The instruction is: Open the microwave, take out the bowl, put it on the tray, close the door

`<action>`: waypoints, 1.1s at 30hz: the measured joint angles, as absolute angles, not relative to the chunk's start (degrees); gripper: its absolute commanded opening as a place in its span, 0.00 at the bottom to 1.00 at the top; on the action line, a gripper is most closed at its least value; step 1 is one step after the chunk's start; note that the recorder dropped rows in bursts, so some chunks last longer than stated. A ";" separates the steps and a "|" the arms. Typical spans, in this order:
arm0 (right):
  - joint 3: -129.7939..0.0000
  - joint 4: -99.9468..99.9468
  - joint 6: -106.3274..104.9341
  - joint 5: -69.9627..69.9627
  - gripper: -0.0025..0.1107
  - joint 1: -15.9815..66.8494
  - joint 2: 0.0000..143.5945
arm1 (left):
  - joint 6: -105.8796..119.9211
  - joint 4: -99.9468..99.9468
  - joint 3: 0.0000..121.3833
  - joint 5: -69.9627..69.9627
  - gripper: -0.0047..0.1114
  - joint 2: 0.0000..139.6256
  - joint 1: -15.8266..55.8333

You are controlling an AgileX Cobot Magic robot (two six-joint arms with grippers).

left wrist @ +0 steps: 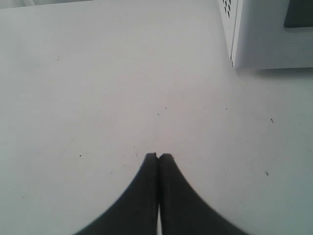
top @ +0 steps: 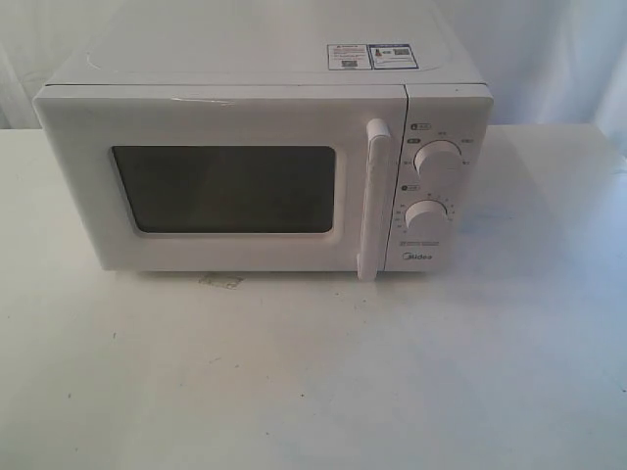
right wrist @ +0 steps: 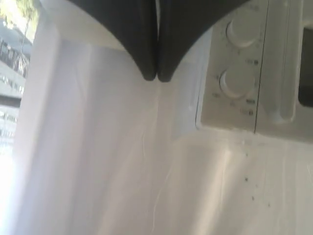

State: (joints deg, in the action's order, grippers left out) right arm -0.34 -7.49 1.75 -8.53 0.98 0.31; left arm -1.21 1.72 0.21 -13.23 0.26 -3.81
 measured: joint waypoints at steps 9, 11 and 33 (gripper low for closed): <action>-1.80 -2.09 2.69 -32.11 0.02 0.98 0.18 | -1.21 1.72 0.21 -13.23 0.04 0.26 -3.81; -5.70 -1.52 0.74 -30.99 0.02 0.98 0.18 | -1.21 1.72 0.21 -13.23 0.04 0.26 -3.81; -30.32 0.00 -0.68 11.24 0.02 0.98 25.07 | -1.21 1.72 0.21 -13.23 0.04 0.26 -3.81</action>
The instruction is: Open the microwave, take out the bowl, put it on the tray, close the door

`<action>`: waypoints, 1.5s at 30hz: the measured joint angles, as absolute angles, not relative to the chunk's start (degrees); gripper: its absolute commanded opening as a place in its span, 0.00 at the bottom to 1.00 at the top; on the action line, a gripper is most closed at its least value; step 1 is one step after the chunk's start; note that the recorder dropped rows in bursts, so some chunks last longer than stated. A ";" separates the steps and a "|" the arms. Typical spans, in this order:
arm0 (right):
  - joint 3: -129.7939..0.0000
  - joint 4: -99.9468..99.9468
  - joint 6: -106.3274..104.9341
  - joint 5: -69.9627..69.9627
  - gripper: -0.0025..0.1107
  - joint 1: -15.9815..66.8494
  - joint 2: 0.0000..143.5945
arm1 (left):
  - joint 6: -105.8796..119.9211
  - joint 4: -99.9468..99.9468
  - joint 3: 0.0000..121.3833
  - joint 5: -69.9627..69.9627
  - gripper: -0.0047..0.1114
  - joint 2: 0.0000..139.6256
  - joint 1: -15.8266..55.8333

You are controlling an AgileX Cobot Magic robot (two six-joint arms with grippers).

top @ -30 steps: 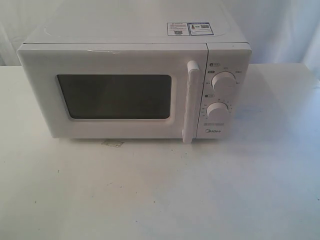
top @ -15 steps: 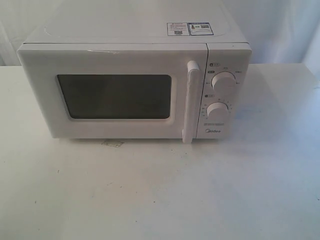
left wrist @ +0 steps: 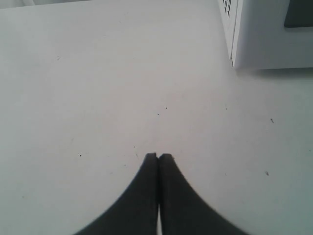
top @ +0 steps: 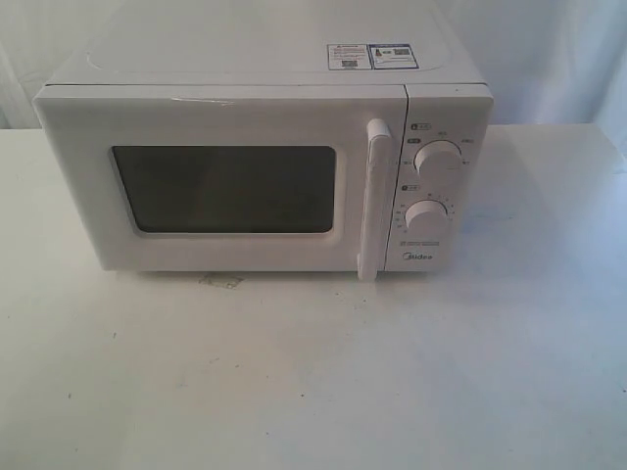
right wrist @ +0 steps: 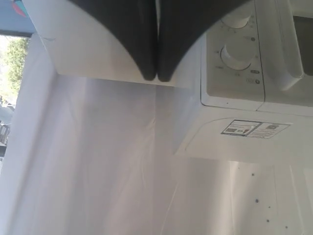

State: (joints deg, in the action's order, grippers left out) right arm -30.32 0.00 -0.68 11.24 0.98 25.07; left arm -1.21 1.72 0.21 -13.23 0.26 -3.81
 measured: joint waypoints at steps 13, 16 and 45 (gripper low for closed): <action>-36.33 0.00 -0.80 1.20 0.02 0.98 41.95 | -1.21 1.72 0.21 -13.23 0.04 0.26 -3.81; -40.46 0.00 -2.99 7.08 0.02 0.98 50.26 | -1.21 1.72 0.21 -13.23 0.04 0.26 -3.81; -50.70 69.83 -101.53 58.42 0.02 -0.88 83.22 | -1.21 1.72 0.21 -13.23 0.04 0.26 -3.81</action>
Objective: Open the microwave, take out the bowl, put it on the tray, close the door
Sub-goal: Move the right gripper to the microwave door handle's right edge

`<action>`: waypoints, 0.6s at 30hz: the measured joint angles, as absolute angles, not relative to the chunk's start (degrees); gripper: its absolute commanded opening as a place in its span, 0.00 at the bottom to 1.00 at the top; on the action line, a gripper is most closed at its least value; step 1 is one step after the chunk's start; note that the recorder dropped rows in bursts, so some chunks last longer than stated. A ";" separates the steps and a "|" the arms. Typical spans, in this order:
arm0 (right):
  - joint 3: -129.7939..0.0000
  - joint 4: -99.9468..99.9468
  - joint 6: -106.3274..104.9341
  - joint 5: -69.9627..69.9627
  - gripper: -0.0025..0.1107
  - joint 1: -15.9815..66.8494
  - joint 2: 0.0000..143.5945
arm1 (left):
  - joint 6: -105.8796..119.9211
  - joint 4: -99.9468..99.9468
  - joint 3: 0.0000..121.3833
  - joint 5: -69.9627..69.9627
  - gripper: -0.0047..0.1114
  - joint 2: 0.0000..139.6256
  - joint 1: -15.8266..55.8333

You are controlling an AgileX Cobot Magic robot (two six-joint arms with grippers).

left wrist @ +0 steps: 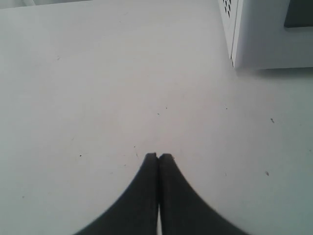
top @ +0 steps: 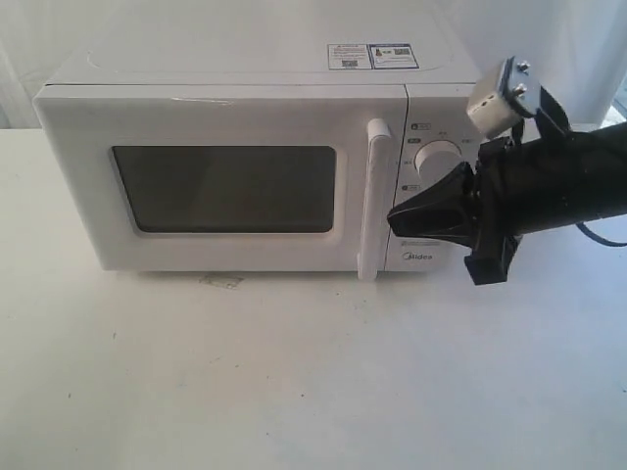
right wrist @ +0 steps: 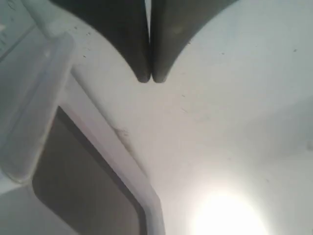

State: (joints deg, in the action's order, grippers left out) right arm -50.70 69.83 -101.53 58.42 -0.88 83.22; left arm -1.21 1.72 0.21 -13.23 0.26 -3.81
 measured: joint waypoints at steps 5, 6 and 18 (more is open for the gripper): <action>-51.17 74.28 -107.29 63.68 0.02 -5.15 86.71 | -1.21 1.72 0.21 -13.23 0.04 0.26 -3.81; -51.29 74.92 -107.52 63.23 0.02 -5.58 86.93 | -1.21 1.72 0.21 -13.23 0.04 0.26 -3.81; -51.38 84.98 -109.62 57.12 0.53 -5.03 87.59 | -1.21 1.72 0.21 -13.23 0.04 0.26 -3.81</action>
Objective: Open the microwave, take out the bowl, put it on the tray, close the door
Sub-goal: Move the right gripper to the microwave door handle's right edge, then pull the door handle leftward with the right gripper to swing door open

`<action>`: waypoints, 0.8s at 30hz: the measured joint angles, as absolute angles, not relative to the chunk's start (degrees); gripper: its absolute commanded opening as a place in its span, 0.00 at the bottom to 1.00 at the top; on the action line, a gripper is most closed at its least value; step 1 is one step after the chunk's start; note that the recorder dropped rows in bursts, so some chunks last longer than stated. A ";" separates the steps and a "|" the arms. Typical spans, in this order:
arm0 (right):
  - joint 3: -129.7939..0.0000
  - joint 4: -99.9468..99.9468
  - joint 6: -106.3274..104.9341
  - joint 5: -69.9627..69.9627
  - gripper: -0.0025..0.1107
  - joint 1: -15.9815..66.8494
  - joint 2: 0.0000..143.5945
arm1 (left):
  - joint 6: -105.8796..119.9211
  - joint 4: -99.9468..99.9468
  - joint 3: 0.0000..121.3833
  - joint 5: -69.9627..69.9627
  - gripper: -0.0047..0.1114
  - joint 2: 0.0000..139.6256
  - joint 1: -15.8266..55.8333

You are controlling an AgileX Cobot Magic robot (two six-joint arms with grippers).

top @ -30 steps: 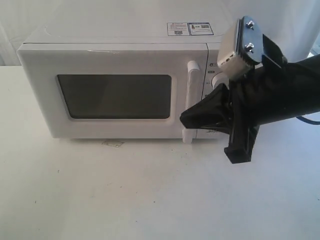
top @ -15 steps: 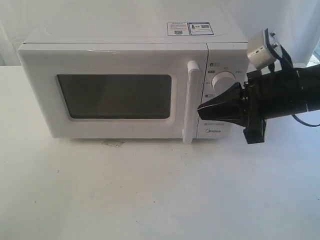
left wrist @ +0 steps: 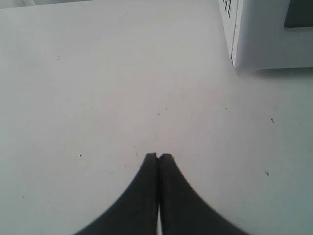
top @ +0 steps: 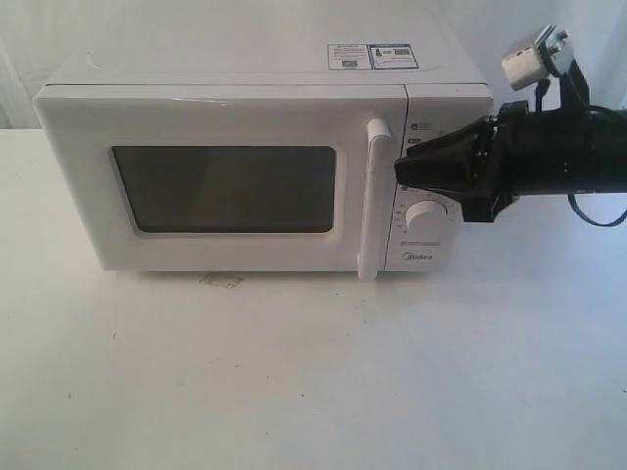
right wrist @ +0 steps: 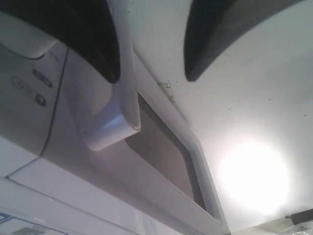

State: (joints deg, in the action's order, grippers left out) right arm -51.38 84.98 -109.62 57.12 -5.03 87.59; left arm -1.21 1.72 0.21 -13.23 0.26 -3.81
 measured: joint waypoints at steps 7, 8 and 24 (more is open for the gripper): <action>-51.38 85.10 -112.23 50.91 0.58 -0.74 87.59 | -1.21 1.72 0.21 -13.23 0.04 0.26 -3.81; -51.38 85.10 -112.36 49.55 0.58 -0.30 87.59 | -1.21 1.72 0.21 -13.23 0.04 0.26 -3.81; -51.27 95.91 -114.66 42.46 0.36 5.73 92.25 | -1.21 1.72 0.21 -13.23 0.04 0.26 -3.81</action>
State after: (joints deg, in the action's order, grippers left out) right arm -51.27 95.91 -114.66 42.46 5.73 92.25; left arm -1.21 1.72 0.21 -13.23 0.26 -3.81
